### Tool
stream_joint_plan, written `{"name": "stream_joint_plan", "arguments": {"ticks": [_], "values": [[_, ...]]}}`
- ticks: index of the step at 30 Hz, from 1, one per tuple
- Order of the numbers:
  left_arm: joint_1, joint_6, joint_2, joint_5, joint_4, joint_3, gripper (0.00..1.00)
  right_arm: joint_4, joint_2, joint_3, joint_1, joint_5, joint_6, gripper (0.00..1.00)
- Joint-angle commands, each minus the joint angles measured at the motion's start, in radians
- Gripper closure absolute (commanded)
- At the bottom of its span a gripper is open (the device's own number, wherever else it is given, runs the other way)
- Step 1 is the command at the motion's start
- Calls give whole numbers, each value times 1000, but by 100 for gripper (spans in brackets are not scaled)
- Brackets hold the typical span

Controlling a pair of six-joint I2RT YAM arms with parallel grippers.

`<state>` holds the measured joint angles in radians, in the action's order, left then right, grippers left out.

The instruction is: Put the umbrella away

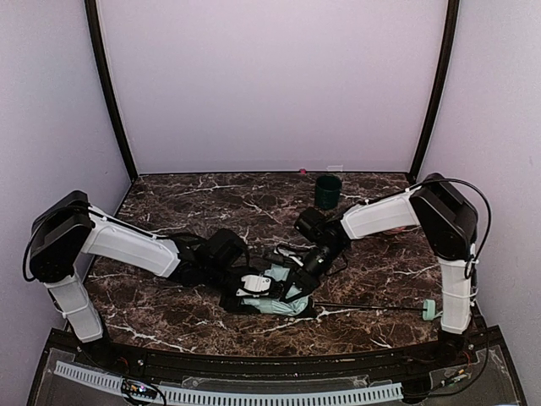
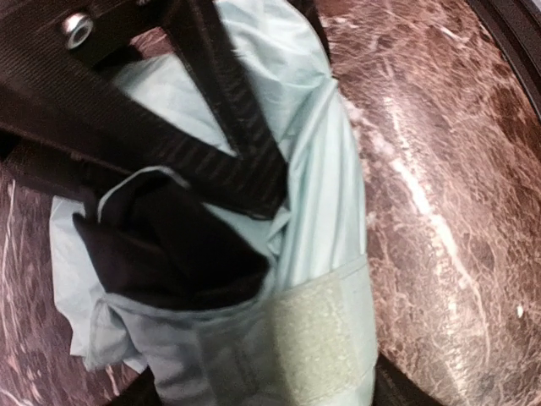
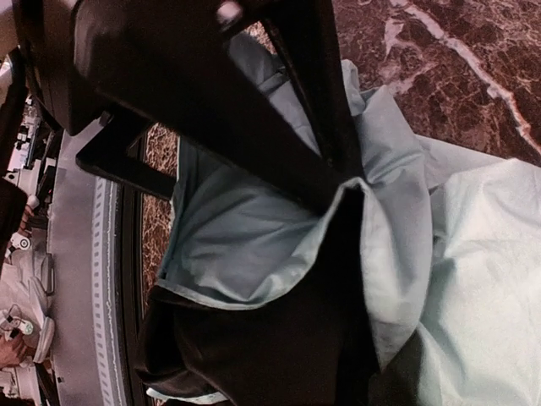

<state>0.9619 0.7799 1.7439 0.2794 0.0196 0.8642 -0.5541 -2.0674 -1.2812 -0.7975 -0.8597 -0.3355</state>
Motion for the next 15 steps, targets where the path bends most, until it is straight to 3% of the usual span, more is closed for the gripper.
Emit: {"name": "stream_joint_plan", "arguments": {"ticks": [1, 3, 6, 10, 15], "values": [[3, -3, 36, 20, -147, 9, 47, -46, 13, 59, 26, 161, 21, 69], [3, -2, 34, 36, -148, 9, 59, -15, 54, 67, 32, 160, 23, 61], [3, 1, 38, 62, -167, 14, 68, 36, 139, 82, 34, 152, 10, 53], [2, -29, 60, 81, -217, 35, 74, 71, 252, 114, 38, 186, -15, 45], [-29, -104, 132, 119, -312, 118, 76, 147, 420, 236, 38, 325, -8, 43]]}}
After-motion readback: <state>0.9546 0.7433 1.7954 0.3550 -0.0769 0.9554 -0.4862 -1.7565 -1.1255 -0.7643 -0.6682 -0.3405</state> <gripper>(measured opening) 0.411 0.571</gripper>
